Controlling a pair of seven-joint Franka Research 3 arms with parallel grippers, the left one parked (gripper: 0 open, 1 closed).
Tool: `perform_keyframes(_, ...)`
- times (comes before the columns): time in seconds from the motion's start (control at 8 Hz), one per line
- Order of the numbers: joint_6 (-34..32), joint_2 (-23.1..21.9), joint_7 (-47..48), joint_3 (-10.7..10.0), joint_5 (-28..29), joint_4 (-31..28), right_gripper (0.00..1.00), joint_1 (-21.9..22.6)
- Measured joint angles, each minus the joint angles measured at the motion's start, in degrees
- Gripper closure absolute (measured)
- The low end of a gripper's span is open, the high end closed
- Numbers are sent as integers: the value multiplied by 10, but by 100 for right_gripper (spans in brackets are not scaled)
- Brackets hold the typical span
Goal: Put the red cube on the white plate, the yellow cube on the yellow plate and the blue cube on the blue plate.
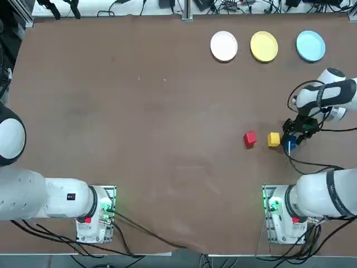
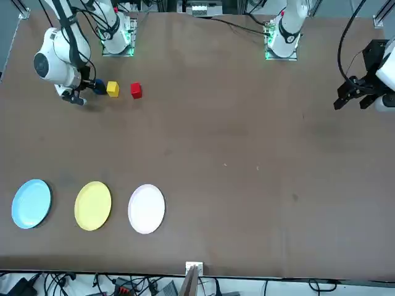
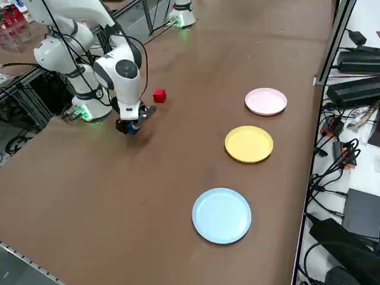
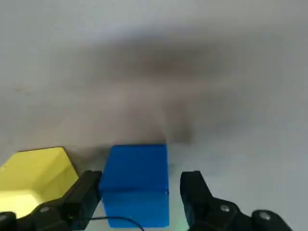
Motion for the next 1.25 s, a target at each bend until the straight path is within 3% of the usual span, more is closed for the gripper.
perform_keyframes(0.12,1,1,0,0,0,0,9,-1)
perform_keyframes(0.38,-11,-4,0,0,1,2,31,-4)
perform_keyframes(0.62,-52,-22,0,0,1,19,31,-5)
perform_keyframes(0.75,-90,-33,-1,0,0,55,31,-7)
perform_keyframes(1.0,-171,-16,-3,0,0,187,31,-9)
perform_keyframes(1.25,-254,67,-4,0,0,368,31,-9)
